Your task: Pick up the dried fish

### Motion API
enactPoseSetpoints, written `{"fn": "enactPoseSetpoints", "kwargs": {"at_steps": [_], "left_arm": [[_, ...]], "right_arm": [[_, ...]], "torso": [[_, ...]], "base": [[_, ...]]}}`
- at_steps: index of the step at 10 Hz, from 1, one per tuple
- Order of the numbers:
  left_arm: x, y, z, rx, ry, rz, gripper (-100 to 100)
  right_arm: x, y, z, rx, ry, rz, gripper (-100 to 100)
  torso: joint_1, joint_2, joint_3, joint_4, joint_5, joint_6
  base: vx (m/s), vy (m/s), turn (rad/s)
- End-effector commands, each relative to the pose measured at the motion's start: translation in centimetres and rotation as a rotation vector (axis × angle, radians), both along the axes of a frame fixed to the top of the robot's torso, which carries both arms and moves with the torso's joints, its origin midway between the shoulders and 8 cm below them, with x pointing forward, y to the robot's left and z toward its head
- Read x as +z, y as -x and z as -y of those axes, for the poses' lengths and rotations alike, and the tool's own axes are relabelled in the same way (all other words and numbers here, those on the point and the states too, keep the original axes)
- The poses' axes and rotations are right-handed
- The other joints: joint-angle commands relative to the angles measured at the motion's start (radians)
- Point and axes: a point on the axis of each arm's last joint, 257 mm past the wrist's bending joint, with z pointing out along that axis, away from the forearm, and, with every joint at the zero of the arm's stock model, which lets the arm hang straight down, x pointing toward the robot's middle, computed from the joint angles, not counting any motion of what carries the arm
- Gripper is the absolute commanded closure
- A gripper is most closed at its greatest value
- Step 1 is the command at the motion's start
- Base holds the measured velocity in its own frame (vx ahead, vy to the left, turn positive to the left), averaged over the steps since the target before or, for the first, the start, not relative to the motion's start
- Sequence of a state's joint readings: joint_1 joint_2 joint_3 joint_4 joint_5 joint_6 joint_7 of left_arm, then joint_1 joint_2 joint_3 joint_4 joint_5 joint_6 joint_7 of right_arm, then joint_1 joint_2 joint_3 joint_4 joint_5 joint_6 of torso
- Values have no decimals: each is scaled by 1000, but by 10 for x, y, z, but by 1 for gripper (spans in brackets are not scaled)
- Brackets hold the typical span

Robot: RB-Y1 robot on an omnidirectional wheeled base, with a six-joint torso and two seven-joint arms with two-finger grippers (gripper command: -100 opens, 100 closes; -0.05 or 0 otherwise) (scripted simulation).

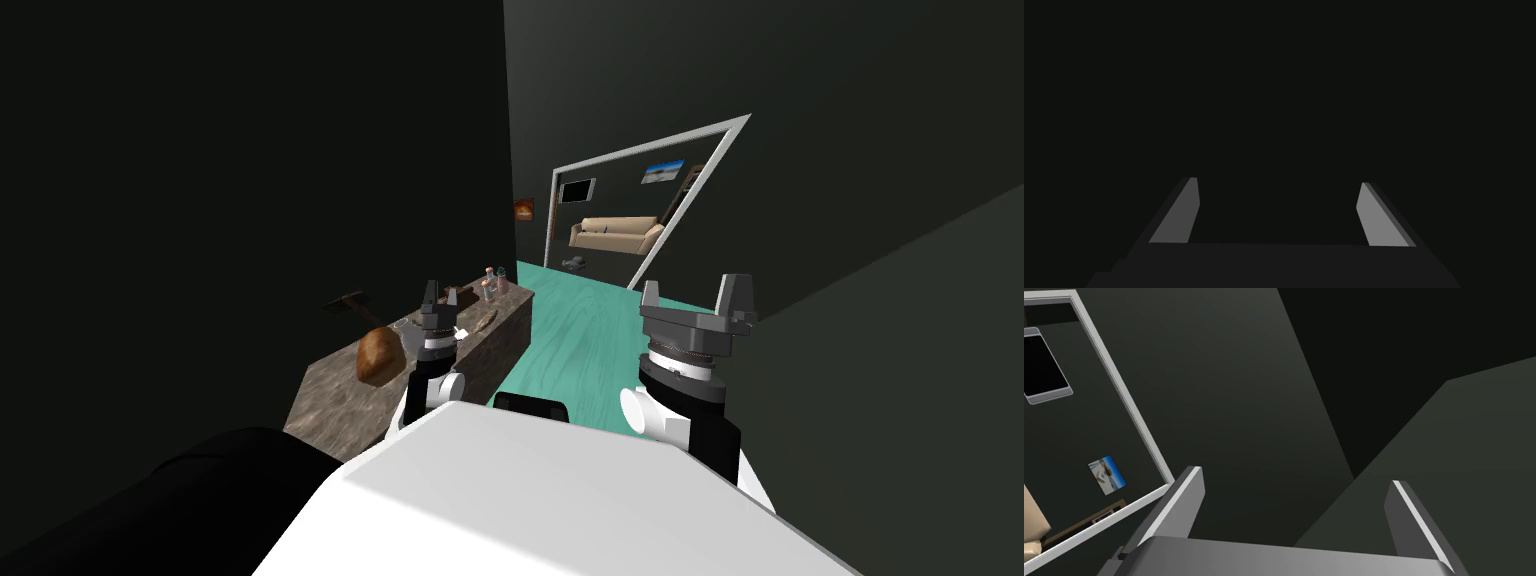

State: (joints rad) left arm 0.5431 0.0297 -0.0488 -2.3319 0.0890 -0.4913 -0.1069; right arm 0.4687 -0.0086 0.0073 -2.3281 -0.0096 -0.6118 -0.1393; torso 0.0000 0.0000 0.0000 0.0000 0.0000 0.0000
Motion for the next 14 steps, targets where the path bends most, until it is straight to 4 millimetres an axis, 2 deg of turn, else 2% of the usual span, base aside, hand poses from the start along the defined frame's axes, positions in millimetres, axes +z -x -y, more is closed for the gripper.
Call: {"fn": "enactPoseSetpoints", "kwargs": {"at_steps": [1,7,14], "left_arm": [[-5,-7,0,-17,-19,-37,-100],[-19,-31,-11,-60,-42,-165,-100],[-38,-54,-25,-81,-28,-308,-100]], "right_arm": [[0,0,0,0,0,0,0],[0,0,0,0,0,0,0],[0,0,0,0,0,0,0]], "torso": [[0,0,0,0,0,0],[-2,1,1,0,-1,0],[-3,1,1,0,-1,0]], "base": [[-11,-18,134],[-26,-39,152],[-22,-43,88]]}}
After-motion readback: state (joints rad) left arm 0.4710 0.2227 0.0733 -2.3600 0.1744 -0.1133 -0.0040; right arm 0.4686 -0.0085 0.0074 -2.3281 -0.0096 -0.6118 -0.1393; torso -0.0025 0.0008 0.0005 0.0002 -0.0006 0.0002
